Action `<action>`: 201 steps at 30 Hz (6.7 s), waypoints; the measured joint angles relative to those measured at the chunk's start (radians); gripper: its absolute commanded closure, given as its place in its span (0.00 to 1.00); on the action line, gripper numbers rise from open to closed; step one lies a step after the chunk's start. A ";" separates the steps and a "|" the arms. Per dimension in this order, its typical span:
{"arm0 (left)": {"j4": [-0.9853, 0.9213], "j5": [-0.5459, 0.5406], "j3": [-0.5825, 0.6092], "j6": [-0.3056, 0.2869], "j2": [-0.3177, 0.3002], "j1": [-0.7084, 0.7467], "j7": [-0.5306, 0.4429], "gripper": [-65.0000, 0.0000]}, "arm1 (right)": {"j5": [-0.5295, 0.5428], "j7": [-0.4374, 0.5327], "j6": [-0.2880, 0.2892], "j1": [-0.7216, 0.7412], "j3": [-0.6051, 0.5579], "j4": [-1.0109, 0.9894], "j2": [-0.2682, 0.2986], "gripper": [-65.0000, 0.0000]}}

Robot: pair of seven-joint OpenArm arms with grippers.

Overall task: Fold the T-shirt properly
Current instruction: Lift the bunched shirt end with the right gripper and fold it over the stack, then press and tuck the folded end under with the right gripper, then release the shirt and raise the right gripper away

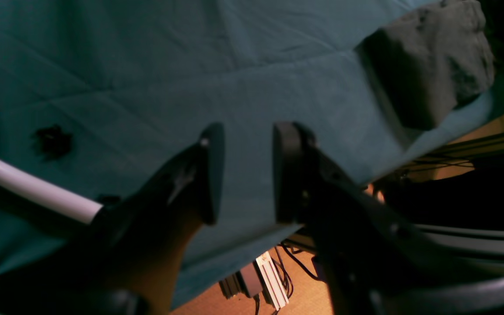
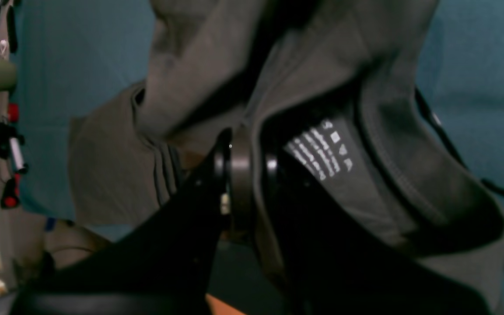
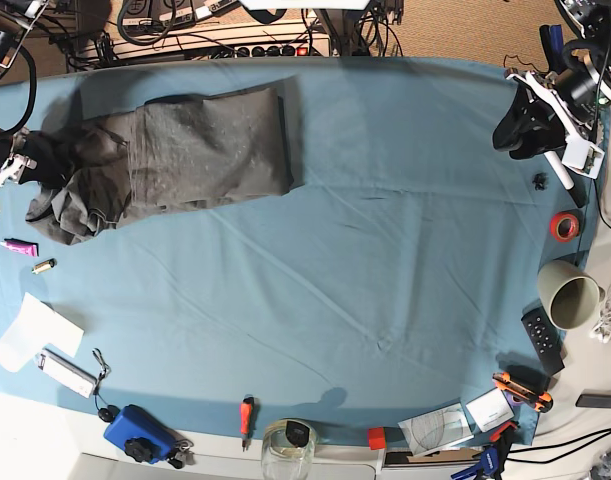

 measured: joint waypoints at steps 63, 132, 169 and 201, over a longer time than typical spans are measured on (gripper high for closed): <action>0.001 -0.105 -0.406 0.000 0.008 -0.001 0.003 0.72 | -0.499 0.117 0.001 -0.147 -0.408 0.854 -0.488 1.00; 0.001 -0.131 -0.405 -0.001 0.042 0.000 0.003 0.72 | -0.558 0.309 0.003 0.125 -0.299 0.273 -0.523 0.81; 0.001 -0.131 -0.405 -0.001 0.042 0.000 0.003 0.72 | -0.138 -0.006 -0.003 -0.112 -0.234 0.546 -0.457 0.81; 0.003 -0.099 -0.403 -0.004 0.068 0.367 -0.001 0.73 | -0.178 0.003 0.001 -0.708 0.388 1.102 -0.581 0.81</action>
